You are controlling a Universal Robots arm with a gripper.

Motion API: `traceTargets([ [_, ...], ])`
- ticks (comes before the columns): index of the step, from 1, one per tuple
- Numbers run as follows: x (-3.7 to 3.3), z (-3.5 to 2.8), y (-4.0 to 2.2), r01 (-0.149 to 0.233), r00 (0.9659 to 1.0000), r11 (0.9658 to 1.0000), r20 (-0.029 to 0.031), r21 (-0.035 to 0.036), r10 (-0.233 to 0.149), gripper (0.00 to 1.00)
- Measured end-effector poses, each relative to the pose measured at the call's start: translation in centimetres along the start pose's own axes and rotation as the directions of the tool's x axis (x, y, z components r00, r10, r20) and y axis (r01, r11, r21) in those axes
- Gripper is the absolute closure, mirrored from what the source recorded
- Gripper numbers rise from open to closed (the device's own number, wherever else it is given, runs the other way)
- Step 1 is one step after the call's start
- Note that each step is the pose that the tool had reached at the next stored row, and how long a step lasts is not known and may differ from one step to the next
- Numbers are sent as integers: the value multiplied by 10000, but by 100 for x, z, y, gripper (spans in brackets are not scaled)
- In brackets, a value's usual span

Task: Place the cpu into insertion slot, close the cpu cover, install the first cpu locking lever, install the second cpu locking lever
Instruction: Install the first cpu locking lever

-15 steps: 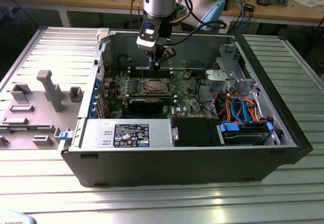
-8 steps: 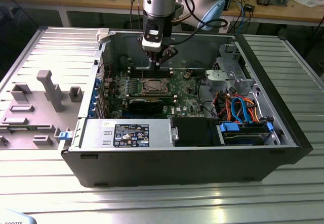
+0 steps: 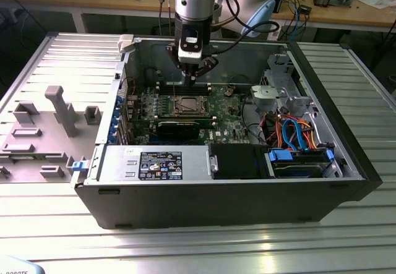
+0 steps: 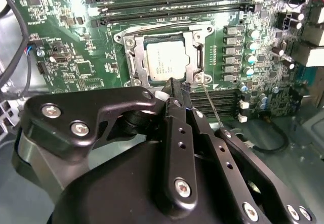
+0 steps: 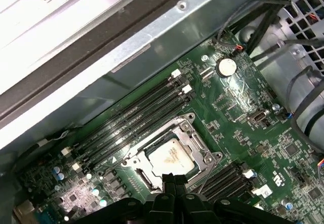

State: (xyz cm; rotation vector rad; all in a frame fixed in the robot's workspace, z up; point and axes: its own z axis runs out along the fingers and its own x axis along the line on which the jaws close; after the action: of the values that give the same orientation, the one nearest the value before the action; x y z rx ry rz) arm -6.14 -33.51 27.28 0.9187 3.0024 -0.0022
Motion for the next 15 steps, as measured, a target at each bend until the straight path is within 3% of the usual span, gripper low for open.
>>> traceTargets([
  [6, 0, 0, 0, 751, 9972, 9972, 1, -2, -751, 89],
  [15, 3, 0, -3, 1366, 9906, 9906, 2, -5, -1366, 89],
])
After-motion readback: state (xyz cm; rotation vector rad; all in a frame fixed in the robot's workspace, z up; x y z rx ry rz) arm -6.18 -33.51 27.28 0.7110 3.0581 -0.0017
